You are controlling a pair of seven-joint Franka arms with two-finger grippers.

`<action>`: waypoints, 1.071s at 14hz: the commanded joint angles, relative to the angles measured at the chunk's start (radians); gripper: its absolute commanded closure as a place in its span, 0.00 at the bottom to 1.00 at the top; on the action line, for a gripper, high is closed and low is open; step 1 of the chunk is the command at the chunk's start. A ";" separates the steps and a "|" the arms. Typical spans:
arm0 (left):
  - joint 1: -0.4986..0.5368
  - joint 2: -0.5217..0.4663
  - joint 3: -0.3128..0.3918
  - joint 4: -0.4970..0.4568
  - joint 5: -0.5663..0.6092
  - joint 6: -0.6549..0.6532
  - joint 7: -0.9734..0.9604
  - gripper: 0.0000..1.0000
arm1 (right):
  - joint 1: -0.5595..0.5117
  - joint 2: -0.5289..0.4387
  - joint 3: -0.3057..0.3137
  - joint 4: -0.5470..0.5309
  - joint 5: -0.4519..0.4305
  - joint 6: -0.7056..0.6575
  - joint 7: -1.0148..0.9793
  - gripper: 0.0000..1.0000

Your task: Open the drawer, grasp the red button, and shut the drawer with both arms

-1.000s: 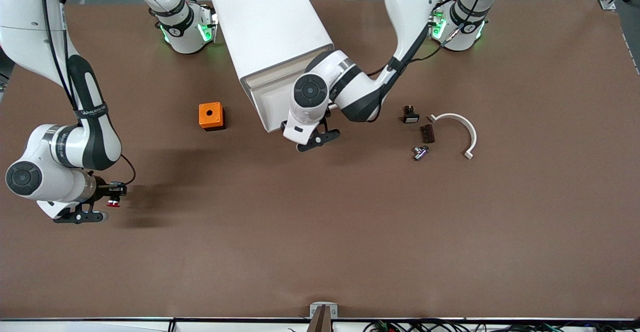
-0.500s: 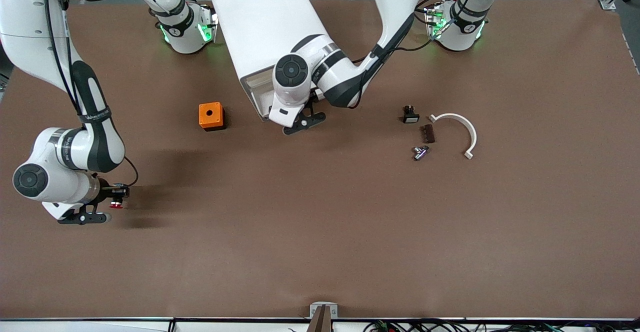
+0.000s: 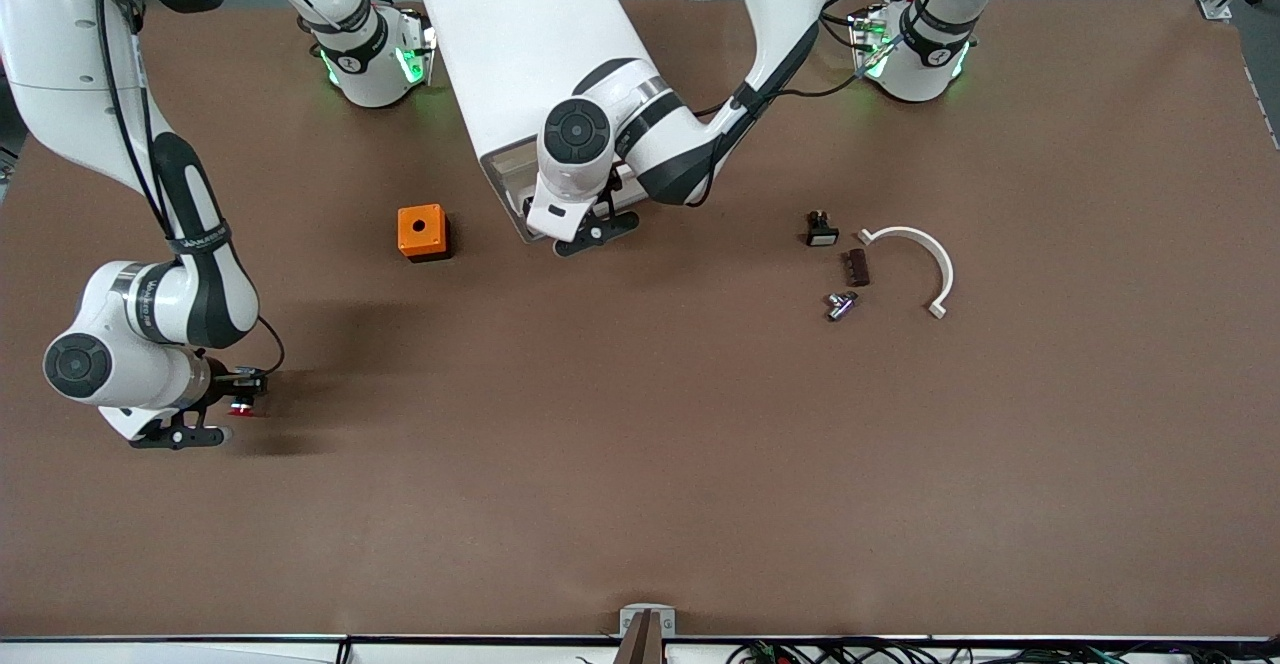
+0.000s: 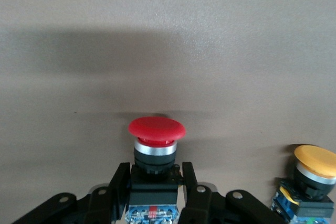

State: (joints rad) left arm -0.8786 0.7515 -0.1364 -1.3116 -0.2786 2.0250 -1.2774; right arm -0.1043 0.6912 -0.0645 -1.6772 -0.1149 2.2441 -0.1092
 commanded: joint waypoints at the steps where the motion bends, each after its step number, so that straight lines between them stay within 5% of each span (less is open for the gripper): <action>1: -0.010 -0.011 -0.003 -0.011 -0.050 0.030 -0.014 0.00 | -0.020 0.013 0.017 -0.004 -0.020 0.034 -0.006 0.79; 3: -0.016 -0.008 -0.008 -0.012 -0.080 0.049 -0.014 0.00 | -0.020 0.017 0.017 -0.004 -0.020 0.046 -0.004 0.77; 5: -0.017 -0.006 -0.008 -0.018 -0.093 0.057 -0.013 0.00 | -0.020 0.016 0.017 -0.004 -0.020 0.042 0.000 0.63; 8: -0.017 -0.004 -0.008 -0.020 -0.111 0.067 -0.010 0.00 | -0.014 0.007 0.017 -0.004 -0.020 0.031 0.006 0.00; 15: 0.142 -0.021 0.003 -0.015 -0.074 0.026 0.255 0.00 | -0.002 -0.175 0.025 0.005 -0.012 -0.199 0.009 0.00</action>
State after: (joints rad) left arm -0.8004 0.7519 -0.1306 -1.3169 -0.3661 2.0814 -1.1182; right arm -0.1024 0.6187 -0.0555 -1.6483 -0.1149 2.1193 -0.1088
